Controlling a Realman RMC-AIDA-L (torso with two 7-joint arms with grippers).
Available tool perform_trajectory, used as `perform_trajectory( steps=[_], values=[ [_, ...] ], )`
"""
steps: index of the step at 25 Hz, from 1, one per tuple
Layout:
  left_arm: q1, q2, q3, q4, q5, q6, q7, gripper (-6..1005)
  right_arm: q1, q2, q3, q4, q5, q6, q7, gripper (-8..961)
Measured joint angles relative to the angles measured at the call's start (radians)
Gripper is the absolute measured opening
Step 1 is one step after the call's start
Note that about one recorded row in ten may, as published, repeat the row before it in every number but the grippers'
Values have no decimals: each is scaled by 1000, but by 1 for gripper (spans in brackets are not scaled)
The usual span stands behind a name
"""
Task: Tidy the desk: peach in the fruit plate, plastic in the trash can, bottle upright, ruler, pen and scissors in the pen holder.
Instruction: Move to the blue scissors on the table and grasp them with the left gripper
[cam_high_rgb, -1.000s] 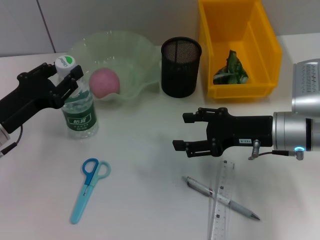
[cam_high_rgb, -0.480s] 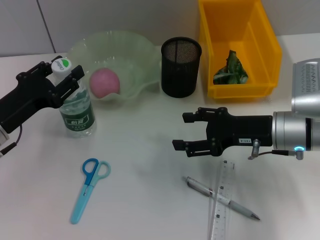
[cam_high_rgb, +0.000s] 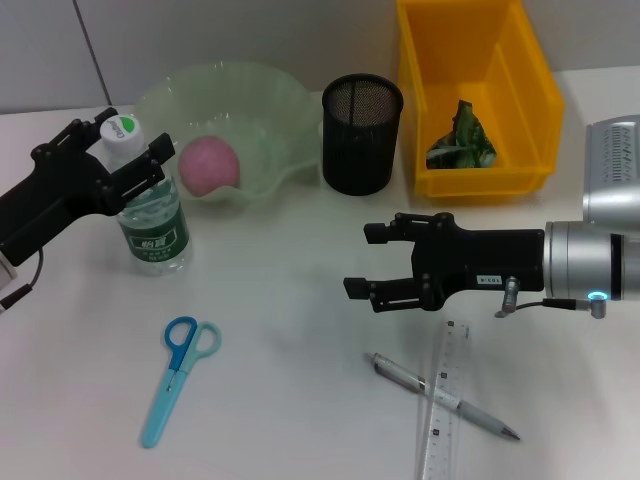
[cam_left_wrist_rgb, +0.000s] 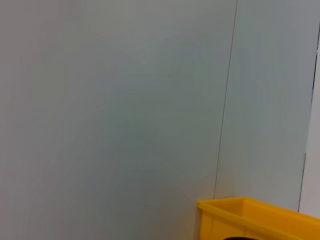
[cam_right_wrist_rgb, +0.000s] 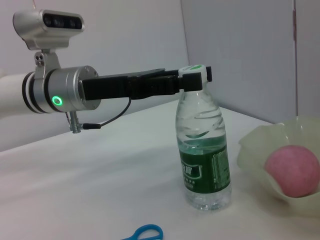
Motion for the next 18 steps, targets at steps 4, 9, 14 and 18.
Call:
perform_trajectory(
  steps=[4, 9, 14, 18],
  values=[
    [4, 2, 0, 10, -4, 2, -17, 721, 0, 0, 0, 0, 1, 0, 3, 816],
    [20, 7, 1, 46, -6, 18, -65, 802, 3, 1, 1, 0, 3, 0, 3, 816],
    [147, 44, 78, 281, 30, 157, -355, 818, 7, 1, 1, 0, 11, 0, 4, 816],
    [202, 83, 112, 338, 51, 261, -483, 817, 14, 2, 1, 10, 16, 0, 7, 816]
  ],
)
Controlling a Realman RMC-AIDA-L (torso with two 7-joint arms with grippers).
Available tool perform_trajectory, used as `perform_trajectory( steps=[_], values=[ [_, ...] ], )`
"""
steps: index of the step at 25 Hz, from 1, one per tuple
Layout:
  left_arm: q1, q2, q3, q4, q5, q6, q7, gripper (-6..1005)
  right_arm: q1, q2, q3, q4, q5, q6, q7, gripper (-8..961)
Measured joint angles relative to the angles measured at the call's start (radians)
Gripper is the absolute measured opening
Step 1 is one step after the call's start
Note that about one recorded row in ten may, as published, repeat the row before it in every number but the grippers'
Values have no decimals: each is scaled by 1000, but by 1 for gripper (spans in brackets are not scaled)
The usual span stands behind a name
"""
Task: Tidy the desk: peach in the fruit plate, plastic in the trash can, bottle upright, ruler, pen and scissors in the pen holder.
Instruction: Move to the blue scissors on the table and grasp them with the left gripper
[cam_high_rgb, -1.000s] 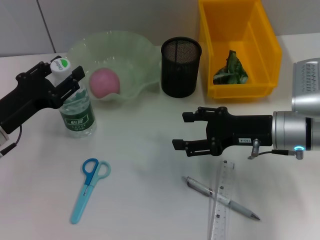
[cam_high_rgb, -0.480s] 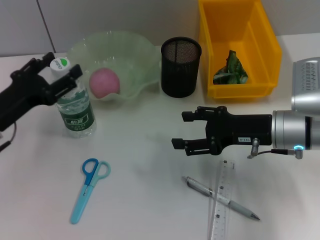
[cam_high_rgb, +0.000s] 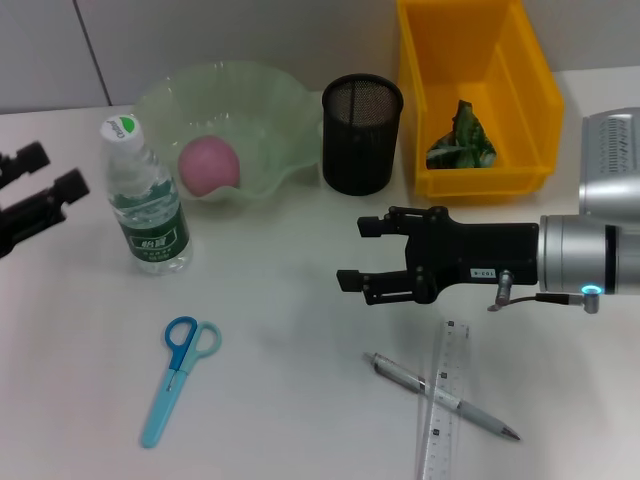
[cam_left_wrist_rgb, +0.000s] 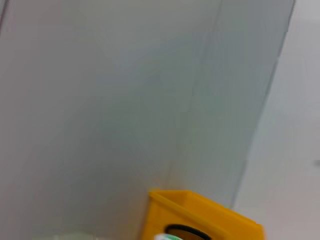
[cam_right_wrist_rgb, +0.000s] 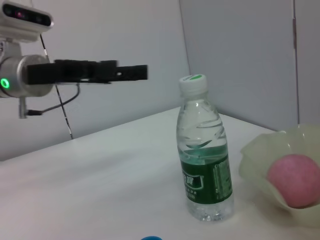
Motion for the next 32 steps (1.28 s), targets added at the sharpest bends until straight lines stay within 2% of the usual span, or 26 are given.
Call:
perform_trajectory(
  steps=[7, 11, 14, 16, 18, 19, 24, 30, 32],
  values=[
    [28, 11, 2, 27, 45, 61, -27, 817, 2, -1, -3, 1, -4, -34, 12, 816],
    [23, 12, 4, 76, 131, 122, -22, 817, 2, -16, -3, -17, -48, -101, 60, 817],
    [23, 12, 4, 76, 131, 122, -22, 817, 2, -32, -2, -49, -102, -148, 120, 817],
    [17, 1, 9, 209, 228, 203, -11, 816, 4, -37, -1, -80, -150, -167, 169, 817],
    [15, 0, 13, 244, 240, 224, -7, 816, 7, -38, 4, -107, -200, -179, 214, 817],
    [-2, 2, 45, 335, 269, 278, 14, 816, 10, -39, 6, -115, -216, -184, 231, 817],
    [-45, -1, 98, 424, 347, 291, 51, 816, 27, -51, 25, -116, -249, -210, 272, 816],
    [-101, -27, 147, 523, 491, 294, 86, 815, 31, -58, 91, -113, -258, -285, 290, 817],
    [-105, -46, 224, 610, 562, 295, 114, 815, 33, -62, 103, -112, -264, -303, 302, 817]
  ],
)
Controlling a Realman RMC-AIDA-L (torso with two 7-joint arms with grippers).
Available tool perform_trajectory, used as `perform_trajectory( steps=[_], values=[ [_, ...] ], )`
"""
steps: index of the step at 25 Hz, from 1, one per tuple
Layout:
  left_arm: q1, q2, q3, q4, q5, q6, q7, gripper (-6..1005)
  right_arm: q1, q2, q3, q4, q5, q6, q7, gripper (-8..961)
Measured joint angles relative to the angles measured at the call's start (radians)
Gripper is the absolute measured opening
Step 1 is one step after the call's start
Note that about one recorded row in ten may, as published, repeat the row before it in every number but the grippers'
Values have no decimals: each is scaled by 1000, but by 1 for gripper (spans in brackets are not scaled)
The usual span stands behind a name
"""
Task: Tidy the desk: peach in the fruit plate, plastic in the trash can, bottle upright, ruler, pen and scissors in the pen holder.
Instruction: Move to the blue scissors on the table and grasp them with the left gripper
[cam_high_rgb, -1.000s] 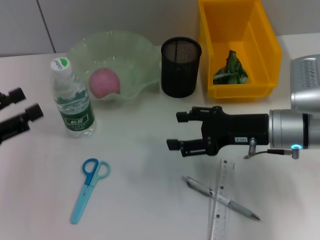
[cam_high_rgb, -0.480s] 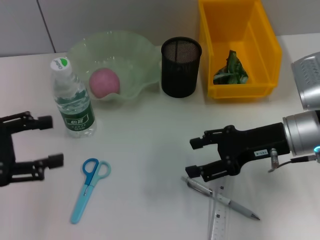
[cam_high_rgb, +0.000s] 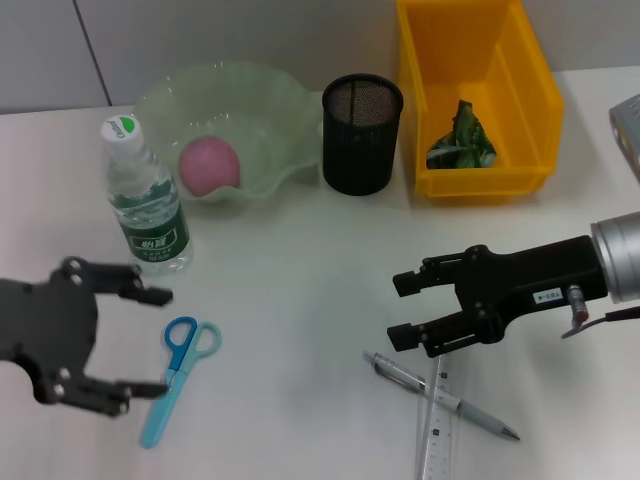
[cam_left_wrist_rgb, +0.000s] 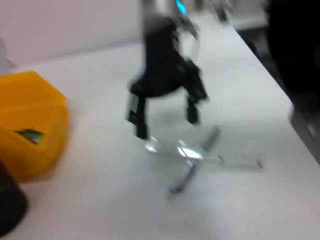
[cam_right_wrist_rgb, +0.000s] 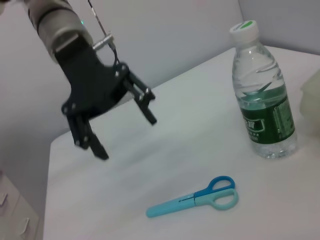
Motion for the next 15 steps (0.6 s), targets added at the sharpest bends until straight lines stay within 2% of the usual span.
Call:
perform_trajectory(
  steps=[5, 8, 15],
  values=[
    [13, -28, 86, 115, 88, 1, 65, 815, 1, -3, 32, 17, -25, -5, 40, 817],
    [13, -28, 142, 172, 106, 5, 65, 815, -1, -3, 38, 41, -24, -5, 57, 817],
    [-24, -30, 152, 194, 114, 6, 40, 814, 1, -5, 37, 87, -31, 0, 63, 816]
  ],
)
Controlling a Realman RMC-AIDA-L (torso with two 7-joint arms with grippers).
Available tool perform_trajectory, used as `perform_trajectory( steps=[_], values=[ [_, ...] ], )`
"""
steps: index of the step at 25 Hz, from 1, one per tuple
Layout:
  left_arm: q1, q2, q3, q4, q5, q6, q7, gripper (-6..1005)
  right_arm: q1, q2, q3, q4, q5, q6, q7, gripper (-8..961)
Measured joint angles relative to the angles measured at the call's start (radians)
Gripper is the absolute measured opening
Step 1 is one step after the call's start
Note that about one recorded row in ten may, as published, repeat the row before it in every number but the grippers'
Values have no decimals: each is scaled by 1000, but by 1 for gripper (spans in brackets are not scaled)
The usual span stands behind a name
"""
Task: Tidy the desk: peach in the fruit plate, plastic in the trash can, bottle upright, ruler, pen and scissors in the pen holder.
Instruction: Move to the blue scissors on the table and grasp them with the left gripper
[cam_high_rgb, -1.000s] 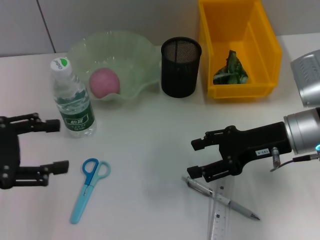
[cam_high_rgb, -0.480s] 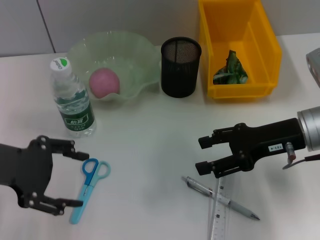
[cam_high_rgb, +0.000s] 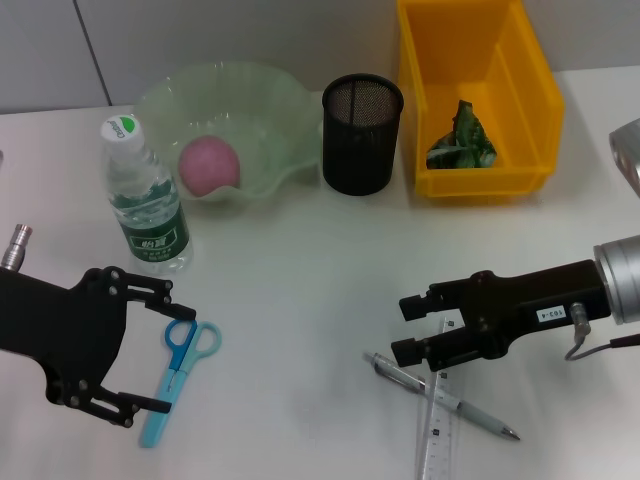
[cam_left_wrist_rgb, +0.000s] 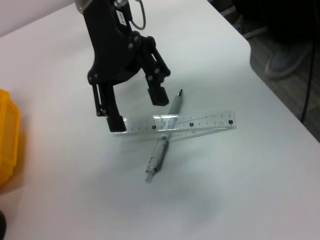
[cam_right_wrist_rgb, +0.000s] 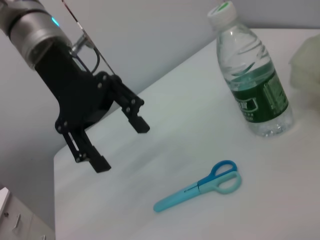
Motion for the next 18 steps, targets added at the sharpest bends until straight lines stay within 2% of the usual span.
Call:
perform_trajectory(
  steps=[8, 14, 18],
  values=[
    [-3, 2, 50, -10, 53, -3, 172, 814, 21, -16, 51, 14, -10, 5, 3, 816],
    [-5, -2, 184, 13, 148, -33, 274, 813, 35, -27, 54, 37, -11, 2, 17, 817],
    [-37, 1, 236, 18, 199, -39, 314, 813, 28, -27, 63, 49, -11, 7, 37, 817]
  ],
)
